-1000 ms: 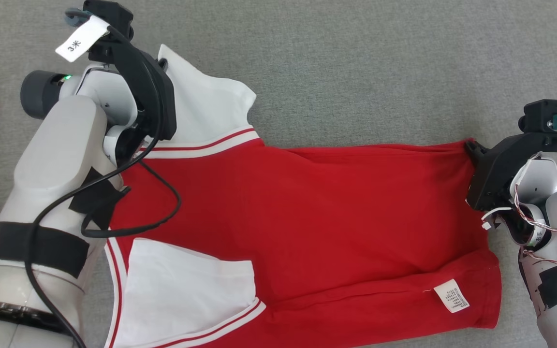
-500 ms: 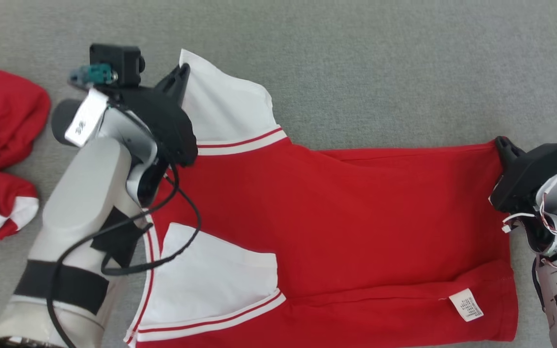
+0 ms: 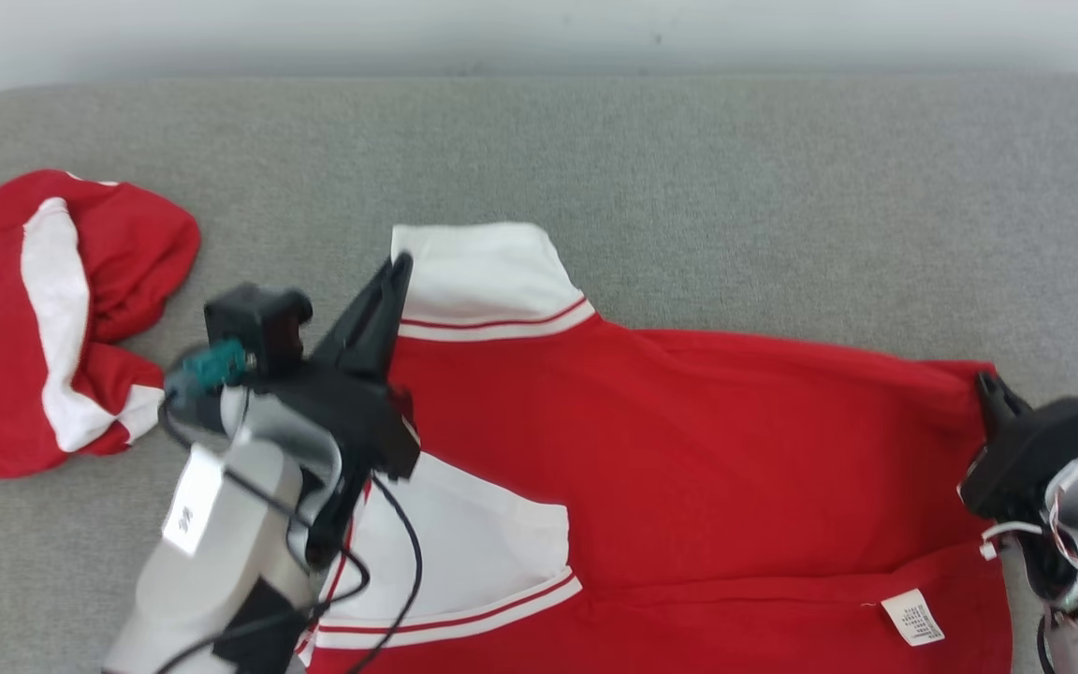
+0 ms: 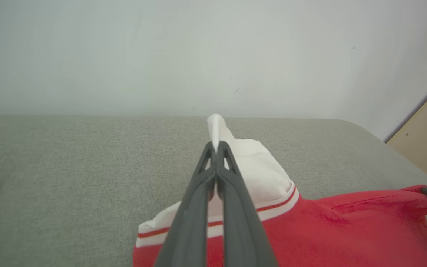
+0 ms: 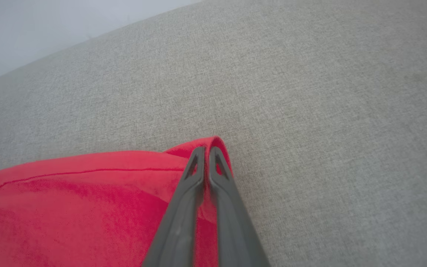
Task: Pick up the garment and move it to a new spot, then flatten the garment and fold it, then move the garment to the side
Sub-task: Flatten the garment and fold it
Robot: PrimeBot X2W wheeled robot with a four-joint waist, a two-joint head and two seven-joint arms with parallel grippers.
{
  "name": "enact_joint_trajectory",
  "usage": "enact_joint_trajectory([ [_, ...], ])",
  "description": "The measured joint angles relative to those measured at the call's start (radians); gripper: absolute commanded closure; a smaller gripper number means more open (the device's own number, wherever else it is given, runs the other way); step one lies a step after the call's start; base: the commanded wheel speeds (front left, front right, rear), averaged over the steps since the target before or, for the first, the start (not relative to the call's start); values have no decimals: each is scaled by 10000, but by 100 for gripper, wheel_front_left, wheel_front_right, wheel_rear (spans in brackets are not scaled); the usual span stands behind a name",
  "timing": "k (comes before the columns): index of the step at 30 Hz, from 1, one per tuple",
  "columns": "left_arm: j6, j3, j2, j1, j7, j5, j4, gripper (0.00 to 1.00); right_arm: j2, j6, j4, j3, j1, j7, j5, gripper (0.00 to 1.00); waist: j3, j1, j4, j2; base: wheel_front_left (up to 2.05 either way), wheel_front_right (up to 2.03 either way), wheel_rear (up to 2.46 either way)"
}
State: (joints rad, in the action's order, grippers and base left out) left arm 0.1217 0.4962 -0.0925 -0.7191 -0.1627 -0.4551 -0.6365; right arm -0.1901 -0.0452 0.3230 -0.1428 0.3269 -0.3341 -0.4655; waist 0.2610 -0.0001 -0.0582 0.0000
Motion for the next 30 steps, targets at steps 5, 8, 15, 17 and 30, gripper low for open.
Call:
enact_joint_trajectory([
  [5, 19, 303, -466, 1601, -334, 31, 1152, 100, -12, -50, -349, -125, -1004, 82, 2, 100, -552, -1, 174, 0, 0, 0, 0],
  [8, 19, 362, -717, 2503, -439, -23, 1825, 100, -8, -79, -568, -127, -1317, 79, 8, 100, -817, -1, 230, 0, 0, 0, 0],
  [15, 21, 945, -974, 3938, -456, -84, 3152, 100, -77, -125, -1028, -159, -1817, -96, 36, 100, -1249, -2, 299, -1, 0, 0, 0],
  [17, 21, 974, -972, 4211, -445, -163, 3453, 100, -77, -165, -1137, -161, -1817, -136, 38, 100, -1282, -1, 315, -1, 0, 0, 0],
  [30, -167, 619, -1398, 5166, -4, -759, 4527, 100, -267, -401, -1494, -479, -1949, -372, 105, 100, -1232, 1, 390, 0, 0, 0, 0],
])
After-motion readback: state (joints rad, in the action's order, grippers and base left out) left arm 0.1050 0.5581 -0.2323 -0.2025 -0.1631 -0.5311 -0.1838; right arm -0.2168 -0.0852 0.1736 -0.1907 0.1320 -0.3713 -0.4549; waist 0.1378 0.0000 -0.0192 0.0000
